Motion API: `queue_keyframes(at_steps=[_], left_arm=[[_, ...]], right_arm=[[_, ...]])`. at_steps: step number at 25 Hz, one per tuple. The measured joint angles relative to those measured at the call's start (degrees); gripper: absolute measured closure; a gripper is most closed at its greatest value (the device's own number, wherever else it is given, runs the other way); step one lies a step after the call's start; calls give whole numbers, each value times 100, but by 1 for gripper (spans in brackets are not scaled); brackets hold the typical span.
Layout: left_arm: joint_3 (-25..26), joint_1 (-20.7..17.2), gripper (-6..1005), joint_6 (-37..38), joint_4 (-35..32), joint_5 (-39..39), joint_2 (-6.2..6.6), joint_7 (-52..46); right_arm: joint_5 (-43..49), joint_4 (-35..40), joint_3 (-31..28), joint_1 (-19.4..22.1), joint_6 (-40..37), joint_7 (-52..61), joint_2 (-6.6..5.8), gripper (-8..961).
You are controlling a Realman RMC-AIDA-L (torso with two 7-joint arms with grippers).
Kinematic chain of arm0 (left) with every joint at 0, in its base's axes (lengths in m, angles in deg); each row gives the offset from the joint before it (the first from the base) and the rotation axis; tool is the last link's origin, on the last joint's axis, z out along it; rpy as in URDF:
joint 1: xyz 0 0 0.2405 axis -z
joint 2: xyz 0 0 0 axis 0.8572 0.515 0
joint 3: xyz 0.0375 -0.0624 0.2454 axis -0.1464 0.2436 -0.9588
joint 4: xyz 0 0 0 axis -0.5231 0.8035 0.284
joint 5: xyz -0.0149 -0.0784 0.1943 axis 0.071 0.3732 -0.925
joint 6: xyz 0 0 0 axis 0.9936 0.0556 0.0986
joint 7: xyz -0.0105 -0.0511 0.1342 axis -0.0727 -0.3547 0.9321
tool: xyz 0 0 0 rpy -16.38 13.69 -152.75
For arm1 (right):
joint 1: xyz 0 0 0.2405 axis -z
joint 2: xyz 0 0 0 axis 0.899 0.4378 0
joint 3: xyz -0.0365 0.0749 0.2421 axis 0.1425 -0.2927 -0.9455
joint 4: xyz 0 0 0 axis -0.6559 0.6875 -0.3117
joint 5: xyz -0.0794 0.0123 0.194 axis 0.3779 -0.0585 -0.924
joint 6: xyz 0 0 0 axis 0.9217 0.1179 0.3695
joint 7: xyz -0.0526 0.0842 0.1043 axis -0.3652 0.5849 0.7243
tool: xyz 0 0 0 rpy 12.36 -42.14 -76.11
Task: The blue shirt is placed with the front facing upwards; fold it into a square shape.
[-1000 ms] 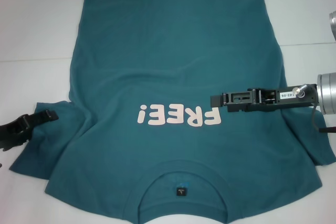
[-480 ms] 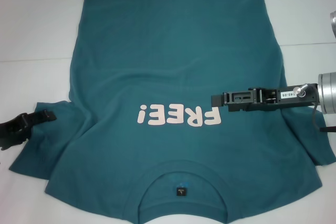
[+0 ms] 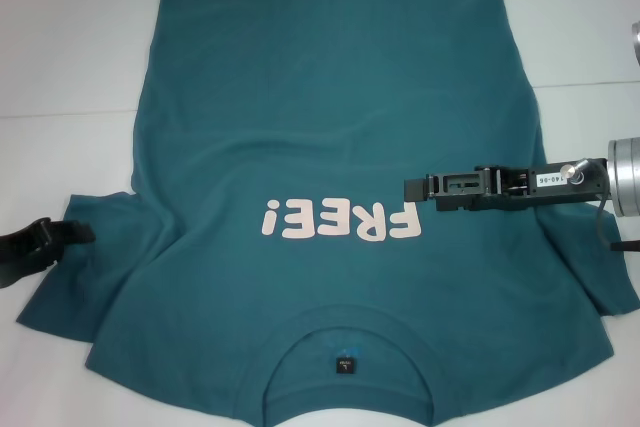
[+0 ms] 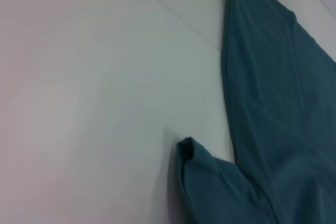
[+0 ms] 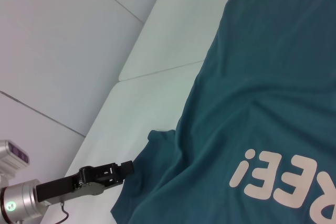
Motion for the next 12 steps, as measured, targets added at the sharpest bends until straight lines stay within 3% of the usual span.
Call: queue_keyframes(at_steps=[2, 7, 12], left_arm=[[-13, 4, 533, -4, -6, -1, 0, -1], [-62, 5, 738, -7, -6, -2, 0, -2], [-83, 4, 843, 0, -8, -2, 0, -2]], right_arm=[[0, 0, -2, 1, 0, -1, 0, 18], [0, 0, -5, 10, 0, -2, -2, 19], [0, 0, -5, 10, 0, -11, -6, 19]])
